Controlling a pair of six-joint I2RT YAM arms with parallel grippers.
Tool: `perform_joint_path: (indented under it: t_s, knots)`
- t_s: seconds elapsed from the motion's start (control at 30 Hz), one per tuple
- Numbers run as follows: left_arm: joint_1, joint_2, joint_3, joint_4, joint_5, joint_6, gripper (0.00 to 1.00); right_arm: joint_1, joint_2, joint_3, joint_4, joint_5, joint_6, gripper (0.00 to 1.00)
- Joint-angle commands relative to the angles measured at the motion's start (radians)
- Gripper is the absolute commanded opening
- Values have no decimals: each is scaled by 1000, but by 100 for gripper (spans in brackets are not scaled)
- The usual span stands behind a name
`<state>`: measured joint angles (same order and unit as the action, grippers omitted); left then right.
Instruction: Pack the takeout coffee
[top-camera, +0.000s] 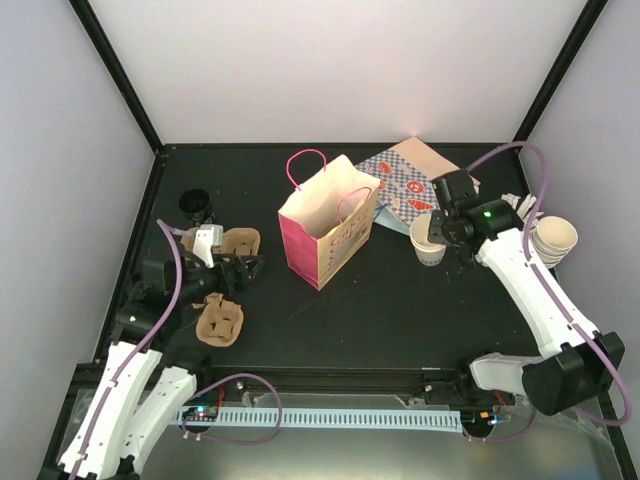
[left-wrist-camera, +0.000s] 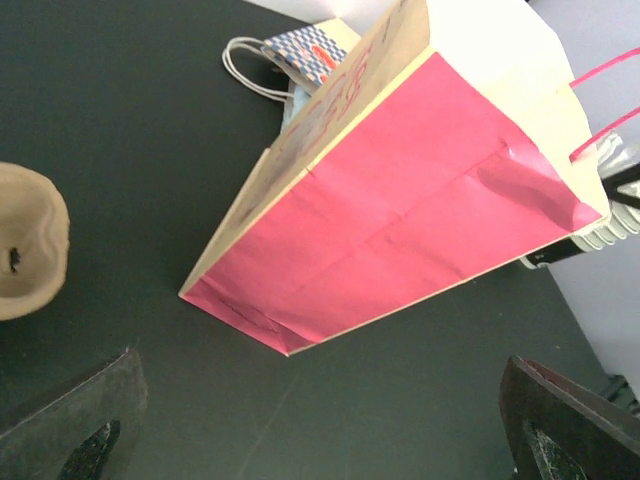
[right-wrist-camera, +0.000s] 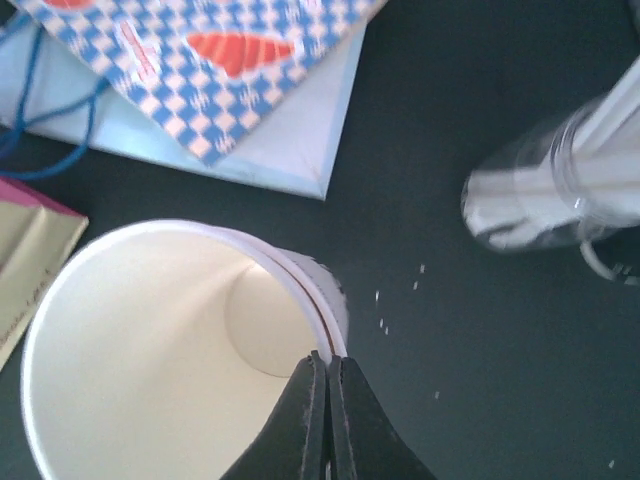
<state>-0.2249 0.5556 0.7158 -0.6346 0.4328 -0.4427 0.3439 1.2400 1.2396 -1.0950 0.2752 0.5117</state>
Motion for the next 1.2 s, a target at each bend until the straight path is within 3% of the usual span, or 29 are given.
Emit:
perform_joint_path:
  t_s: [0.0,0.1,0.17,0.23,0.3,0.37,0.47,0.53,0.6,0.67,0.7,0.73,0.77,0.8,0.83,0.87,0.93,0.97,1.0,1.07,1.1,1.17]
  knots:
    - [-17,16,-13,54,69,-67,99,79,3,37,5,231,26,1]
    - [-27,15,-39,90,79,-86,99,81,10,-2,15,202,18,1]
    - [-33,18,-25,70,78,-82,99,74,30,33,-6,70,21,1]
    - [-35,13,-17,60,62,-69,99,71,-26,-21,92,-38,-4,1]
    - [-36,9,-18,59,51,-61,99,70,-78,-105,166,60,25,1]
    - [-36,7,-14,55,51,-59,99,71,-64,-102,104,235,90,1]
    - [-37,8,-8,48,49,-54,99,74,20,15,-49,220,86,1]
    - [-37,10,-11,51,47,-51,99,73,22,6,-19,190,48,1]
    - [-39,15,-18,67,49,-52,99,73,21,-10,-7,203,127,1]
    - [-39,27,-15,81,54,-54,99,72,21,0,46,-93,12,1]
    - [-39,37,-10,79,54,-55,99,73,14,-5,73,-156,-55,1]
    - [-39,41,-7,82,56,-56,99,72,6,-12,69,-85,-80,1]
    - [-40,42,-7,85,56,-55,99,72,-3,-33,54,110,-42,1]
    - [-40,40,-6,89,54,-54,99,71,-2,-39,5,312,58,1]
    - [-40,40,-9,94,53,-53,99,70,13,-6,-63,383,160,1]
    - [-40,40,-10,98,53,-51,99,71,43,36,-87,288,169,1]
    - [-40,45,-6,93,51,-44,99,72,67,70,-3,-87,-32,1]
    - [-40,47,-4,90,52,-41,99,73,62,55,40,-189,-121,1]
    - [-42,48,0,87,53,-36,99,72,53,25,62,-120,-118,1]
    - [-42,47,2,84,51,-32,99,64,59,6,-12,170,138,1]
    - [-42,47,1,86,52,-31,99,59,72,35,-24,80,159,1]
    - [-42,48,2,83,48,-30,99,60,76,32,104,-343,-80,1]
